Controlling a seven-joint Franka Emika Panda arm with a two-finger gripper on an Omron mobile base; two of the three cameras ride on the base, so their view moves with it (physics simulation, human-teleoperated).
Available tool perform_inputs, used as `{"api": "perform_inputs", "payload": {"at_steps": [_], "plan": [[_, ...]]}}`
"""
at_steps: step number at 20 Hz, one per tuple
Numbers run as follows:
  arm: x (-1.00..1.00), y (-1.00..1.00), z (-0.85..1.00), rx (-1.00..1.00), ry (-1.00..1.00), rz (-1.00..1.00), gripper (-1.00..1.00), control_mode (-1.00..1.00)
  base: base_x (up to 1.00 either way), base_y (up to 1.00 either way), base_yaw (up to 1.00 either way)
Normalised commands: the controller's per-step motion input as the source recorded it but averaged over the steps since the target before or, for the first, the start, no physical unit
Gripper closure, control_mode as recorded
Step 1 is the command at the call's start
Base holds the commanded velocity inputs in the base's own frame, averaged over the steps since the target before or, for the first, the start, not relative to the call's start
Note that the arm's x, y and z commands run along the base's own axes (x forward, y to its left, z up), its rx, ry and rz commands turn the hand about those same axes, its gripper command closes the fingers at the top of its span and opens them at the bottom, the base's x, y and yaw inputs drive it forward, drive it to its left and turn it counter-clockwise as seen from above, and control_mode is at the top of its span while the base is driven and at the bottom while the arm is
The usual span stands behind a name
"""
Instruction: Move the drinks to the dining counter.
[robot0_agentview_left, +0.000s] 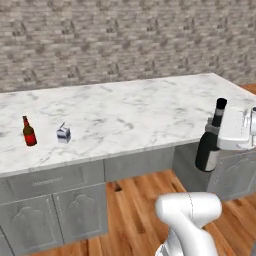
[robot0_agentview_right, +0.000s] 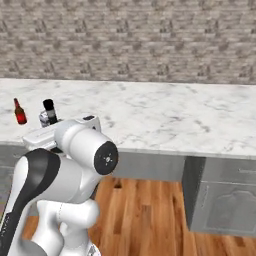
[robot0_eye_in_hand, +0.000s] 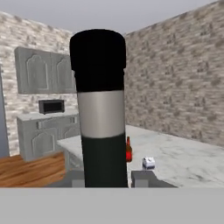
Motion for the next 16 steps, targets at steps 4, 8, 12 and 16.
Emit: {"api": "perform_inputs", "payload": {"at_steps": [4,8,12,16], "plan": [[0.0,0.0,0.0,0.0,0.0,0.0,1.0,1.0,1.0,0.43,-0.05],[0.0,0.0,0.0,0.0,0.0,0.0,1.0,1.0,1.0,0.58,-0.04],[0.0,0.0,0.0,0.0,0.0,0.0,1.0,1.0,1.0,0.58,-0.01],[0.0,0.0,0.0,0.0,0.0,0.0,1.0,1.0,1.0,0.34,0.08]]}}
